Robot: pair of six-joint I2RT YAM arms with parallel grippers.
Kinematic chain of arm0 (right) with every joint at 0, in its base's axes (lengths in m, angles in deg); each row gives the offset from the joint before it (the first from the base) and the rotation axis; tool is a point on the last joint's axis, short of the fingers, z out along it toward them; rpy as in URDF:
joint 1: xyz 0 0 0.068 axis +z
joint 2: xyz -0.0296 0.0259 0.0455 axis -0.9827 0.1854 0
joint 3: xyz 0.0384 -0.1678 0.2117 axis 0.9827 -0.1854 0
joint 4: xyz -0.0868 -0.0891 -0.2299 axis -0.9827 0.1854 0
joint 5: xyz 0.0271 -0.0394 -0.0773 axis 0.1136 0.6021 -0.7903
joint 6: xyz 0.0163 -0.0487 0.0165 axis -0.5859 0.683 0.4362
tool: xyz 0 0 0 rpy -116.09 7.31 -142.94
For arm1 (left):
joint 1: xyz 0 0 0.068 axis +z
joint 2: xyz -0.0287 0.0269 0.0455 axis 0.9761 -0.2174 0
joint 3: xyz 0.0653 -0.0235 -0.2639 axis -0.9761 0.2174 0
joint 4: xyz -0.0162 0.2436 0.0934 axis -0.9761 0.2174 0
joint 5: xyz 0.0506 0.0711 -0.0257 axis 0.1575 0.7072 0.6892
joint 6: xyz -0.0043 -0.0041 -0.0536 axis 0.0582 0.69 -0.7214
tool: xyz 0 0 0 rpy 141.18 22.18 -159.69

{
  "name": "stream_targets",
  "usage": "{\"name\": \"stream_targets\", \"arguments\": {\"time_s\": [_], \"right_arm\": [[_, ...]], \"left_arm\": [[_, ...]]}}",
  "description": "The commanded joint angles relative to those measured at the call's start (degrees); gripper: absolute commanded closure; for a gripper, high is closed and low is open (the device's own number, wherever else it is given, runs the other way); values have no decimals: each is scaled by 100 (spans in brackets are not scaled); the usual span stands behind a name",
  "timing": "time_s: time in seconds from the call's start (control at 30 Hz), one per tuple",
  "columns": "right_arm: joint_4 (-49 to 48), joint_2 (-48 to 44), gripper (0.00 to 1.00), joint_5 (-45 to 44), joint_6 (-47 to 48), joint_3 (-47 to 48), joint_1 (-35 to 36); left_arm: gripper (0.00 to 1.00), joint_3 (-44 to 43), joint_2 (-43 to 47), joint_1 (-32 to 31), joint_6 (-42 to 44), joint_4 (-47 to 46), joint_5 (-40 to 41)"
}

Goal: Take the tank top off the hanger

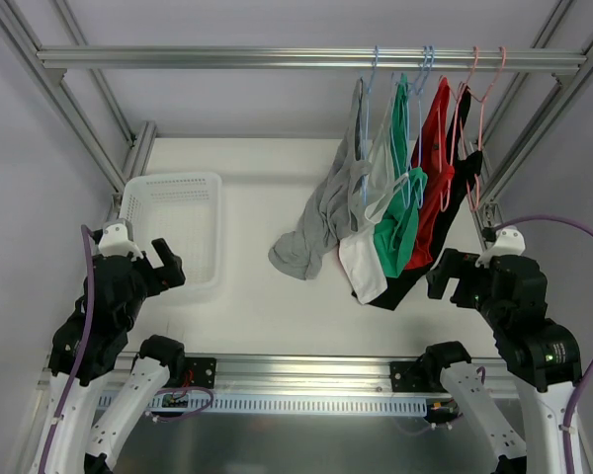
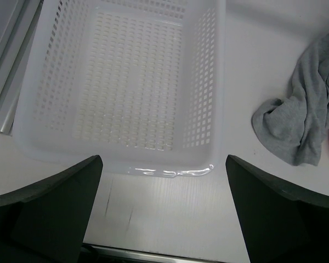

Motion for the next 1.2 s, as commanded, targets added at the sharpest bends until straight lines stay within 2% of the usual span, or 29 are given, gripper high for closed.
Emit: {"name": "stream_targets", "arguments": {"time_s": [0.0,0.3,0.53,0.63,0.67,0.7,0.73,0.8,0.83,0.97,1.0,1.07,1.17], "right_arm": [[-359,-34,0,98,-123,93,25],[-843,290,1,1029,-352,874,34],[-1088,1625,1,2179,-545,2350,34],[-1248,2617,7,2489,-519,3123,130],[-1047,3394,13,2376,-345,3926,235],[-811,3759,14,2184,-221,4334,384],[-591,4067,14,1442,-194,4652,742],[-597,4743,15,883,7,5301,1009],[-580,4956,16,402,8,5514,1192],[-571,5932,22,-199,61,6376,1510],[-562,6255,22,-731,105,6525,1624],[-614,6504,25,-1104,149,6746,1669],[-650,6864,38,-1273,167,6948,1677]], "left_arm": [[1,63,65,-43,-87,-225,176],[1,169,224,-51,-244,-234,255],[1,178,250,-43,-245,-260,167],[1,204,215,-43,-236,-278,97],[1,195,180,-43,-227,-278,79],[1,195,145,-43,-218,-278,36],[1,195,127,-43,-218,-295,9],[1,221,118,-43,-218,-304,-26],[1,222,118,-43,-218,-321,-35],[1,248,145,-43,-210,-357,-105],[1,257,145,-43,-210,-357,-123],[1,274,153,-43,-210,-374,-184],[1,274,180,-43,-201,-401,-211]]}}
